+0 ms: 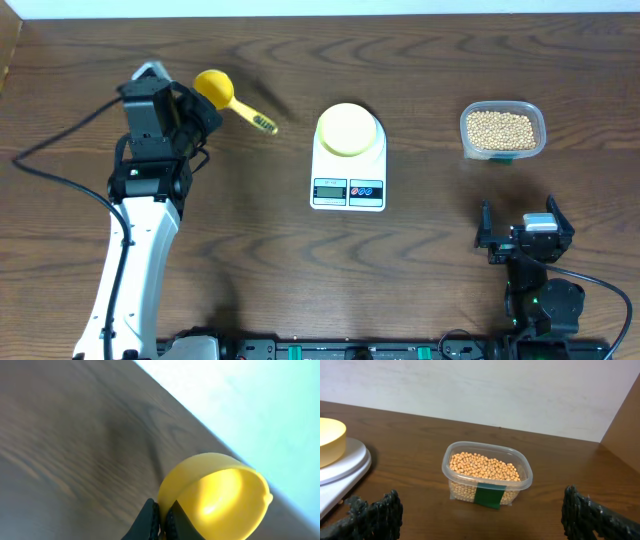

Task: Scoop item into bowl and weigh 50g on scale
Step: 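Lift the yellow scoop with the left gripper and raise it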

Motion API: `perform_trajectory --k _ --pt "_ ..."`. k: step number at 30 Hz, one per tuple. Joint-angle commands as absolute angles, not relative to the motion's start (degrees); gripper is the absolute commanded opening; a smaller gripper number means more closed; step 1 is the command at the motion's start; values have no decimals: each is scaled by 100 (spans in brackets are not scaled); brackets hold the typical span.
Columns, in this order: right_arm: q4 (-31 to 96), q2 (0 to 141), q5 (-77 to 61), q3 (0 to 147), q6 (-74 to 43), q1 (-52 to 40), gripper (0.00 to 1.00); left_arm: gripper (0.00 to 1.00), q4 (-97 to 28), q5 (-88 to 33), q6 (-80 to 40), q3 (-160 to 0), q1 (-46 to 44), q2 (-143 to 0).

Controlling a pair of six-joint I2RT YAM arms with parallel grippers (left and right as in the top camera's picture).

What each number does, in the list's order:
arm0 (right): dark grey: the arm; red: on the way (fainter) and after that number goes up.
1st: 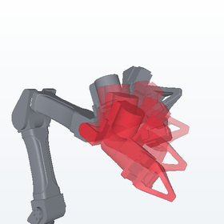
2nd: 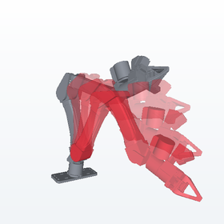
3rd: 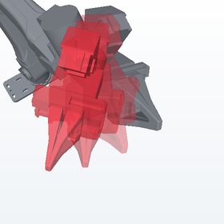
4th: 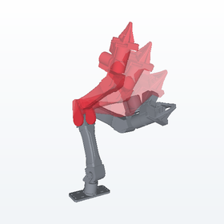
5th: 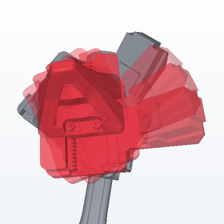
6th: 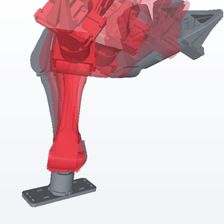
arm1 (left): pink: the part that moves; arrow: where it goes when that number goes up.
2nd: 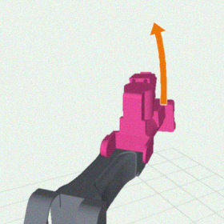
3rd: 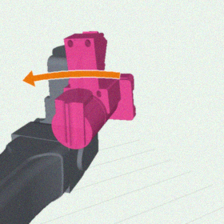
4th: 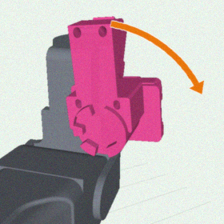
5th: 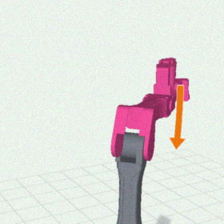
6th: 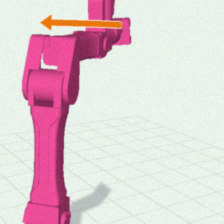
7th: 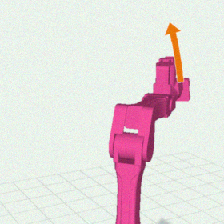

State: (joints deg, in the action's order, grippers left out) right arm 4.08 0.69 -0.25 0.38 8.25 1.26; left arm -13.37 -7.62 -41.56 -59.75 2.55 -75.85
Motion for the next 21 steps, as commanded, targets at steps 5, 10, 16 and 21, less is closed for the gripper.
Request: perform_trajectory --k 5,10,16,21 --pt "436 30 -36 32 906 67 99 7 -1267 -504 -6764 -6088 283 -7561" --pt "436 30 -36 32 908 67 99 8 -1310 368 -6764 -6088 283 -7564" --pt "436 30 -38 32 908 67 99 8 -1273 711 -7185 -6088 283 -7564" --pt "436 30 -36 32 908 67 99 7 -1273 725 -8547 -6088 283 -7566"
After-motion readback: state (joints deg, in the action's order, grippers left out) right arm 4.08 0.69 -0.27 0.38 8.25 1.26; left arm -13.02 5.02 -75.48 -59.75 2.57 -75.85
